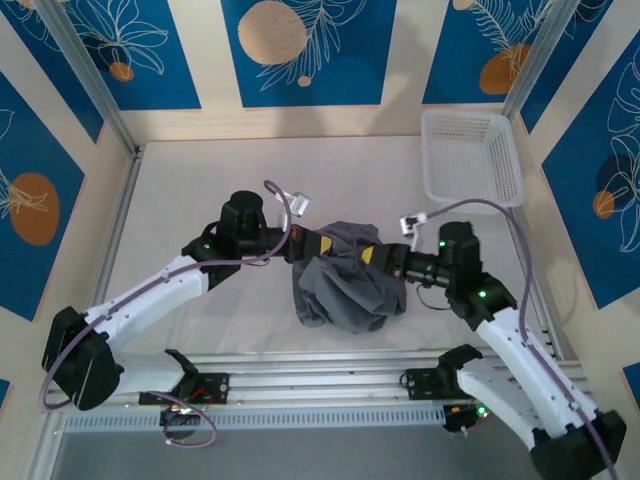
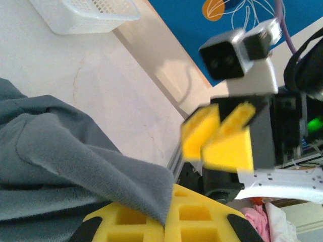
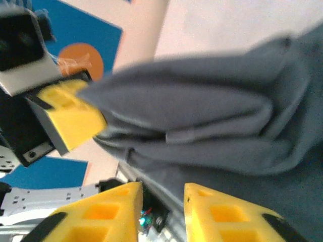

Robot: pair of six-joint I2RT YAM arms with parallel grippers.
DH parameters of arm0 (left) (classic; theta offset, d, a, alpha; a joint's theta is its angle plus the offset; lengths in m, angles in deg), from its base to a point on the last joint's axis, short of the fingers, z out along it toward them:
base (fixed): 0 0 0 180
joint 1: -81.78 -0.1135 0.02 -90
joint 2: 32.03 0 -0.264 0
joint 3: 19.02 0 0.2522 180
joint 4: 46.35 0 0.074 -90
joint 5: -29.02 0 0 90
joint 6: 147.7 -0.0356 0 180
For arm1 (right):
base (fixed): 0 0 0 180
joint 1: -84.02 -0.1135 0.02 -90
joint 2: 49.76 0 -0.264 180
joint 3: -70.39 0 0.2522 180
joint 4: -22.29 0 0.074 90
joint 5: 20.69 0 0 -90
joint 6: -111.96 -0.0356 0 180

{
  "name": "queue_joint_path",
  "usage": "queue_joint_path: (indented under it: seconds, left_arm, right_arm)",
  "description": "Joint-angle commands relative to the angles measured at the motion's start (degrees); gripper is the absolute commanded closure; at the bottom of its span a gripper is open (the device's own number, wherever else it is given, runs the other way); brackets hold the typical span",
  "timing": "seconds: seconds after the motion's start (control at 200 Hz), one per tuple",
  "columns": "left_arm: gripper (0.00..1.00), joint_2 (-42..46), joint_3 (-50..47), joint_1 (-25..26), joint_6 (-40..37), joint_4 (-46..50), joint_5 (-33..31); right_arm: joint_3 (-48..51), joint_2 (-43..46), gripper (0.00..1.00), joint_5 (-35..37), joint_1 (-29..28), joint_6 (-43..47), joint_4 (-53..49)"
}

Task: Fold the inside-out t-shirt

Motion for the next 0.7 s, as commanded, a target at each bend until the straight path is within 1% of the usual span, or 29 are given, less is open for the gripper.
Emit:
queue_joint_path:
  seconds: [0.0, 0.025, 0.065, 0.135, 0.2, 0.255, 0.32, 0.385, 0.43, 0.47, 0.565, 0.605, 0.655, 0.695]
  left_arm:
    - [1.00, -0.9, 0.5, -0.5, -0.7, 0.7, -0.4]
    - [1.00, -0.9, 0.5, -0.5, -0.7, 0.7, -0.4]
    - [1.00, -1.0, 0.5, -0.5, -0.8, 0.7, -0.4]
    - [1.00, -1.0, 0.4, -0.5, -0.6, 0.8, -0.4]
    - [1.00, -0.7, 0.1, -0.4, -0.5, 0.8, -0.5]
    - [1.00, -0.3, -0.4, -0.5, -0.3, 0.6, -0.9]
    - [1.00, 0.0, -0.9, -0.4, -0.2, 0.3, -1.0]
    - [1.00, 0.1, -1.1, -0.3, -0.1, 0.2, -0.9]
    - [1.00, 0.2, -1.2, -0.4, 0.1, 0.0, -0.9]
    - [1.00, 0.2, -1.2, -0.4, 0.2, 0.1, -0.9]
    - [1.00, 0.5, -1.0, -0.4, 0.1, 0.2, -1.0]
    - [1.00, 0.6, -1.0, -0.4, 0.0, 0.4, -1.1]
    - [1.00, 0.7, -1.0, -0.4, 0.0, 0.4, -1.2]
    - [1.00, 0.6, -1.0, -0.4, 0.0, 0.4, -1.2]
  right_arm:
    - [-2.0, -5.9, 0.54, 10.0, -6.3, -8.0, -2.6]
    - [-2.2, -7.3, 0.51, 9.8, -6.8, -10.0, -1.3]
    - [-2.1, -9.0, 0.48, 8.9, -7.1, -13.6, 1.8]
    - [-1.1, -10.9, 0.47, 6.7, -7.2, -19.5, 8.0]
    - [-0.4, -11.5, 0.46, 6.1, -7.3, -22.0, 11.9]
    - [-0.2, -11.1, 0.48, 7.5, -7.3, -21.6, 11.6]
    - [-1.0, -10.5, 0.58, 10.8, -7.3, -20.0, 8.0]
    - [-0.9, -10.5, 0.62, 11.7, -7.0, -19.3, 7.1]
    - [-0.8, -11.4, 0.62, 10.9, -6.5, -19.5, 7.8]
    - [-0.8, -12.4, 0.60, 9.9, -6.3, -19.8, 8.3]
    - [-1.3, -14.7, 0.48, 8.6, -6.4, -20.1, 9.6]
    - [-1.5, -15.3, 0.46, 8.3, -6.4, -20.0, 10.2]
    - [-1.5, -15.8, 0.46, 8.1, -6.4, -20.0, 11.0]
    - [-1.7, -16.2, 0.51, 8.1, -6.3, -19.9, 11.5]
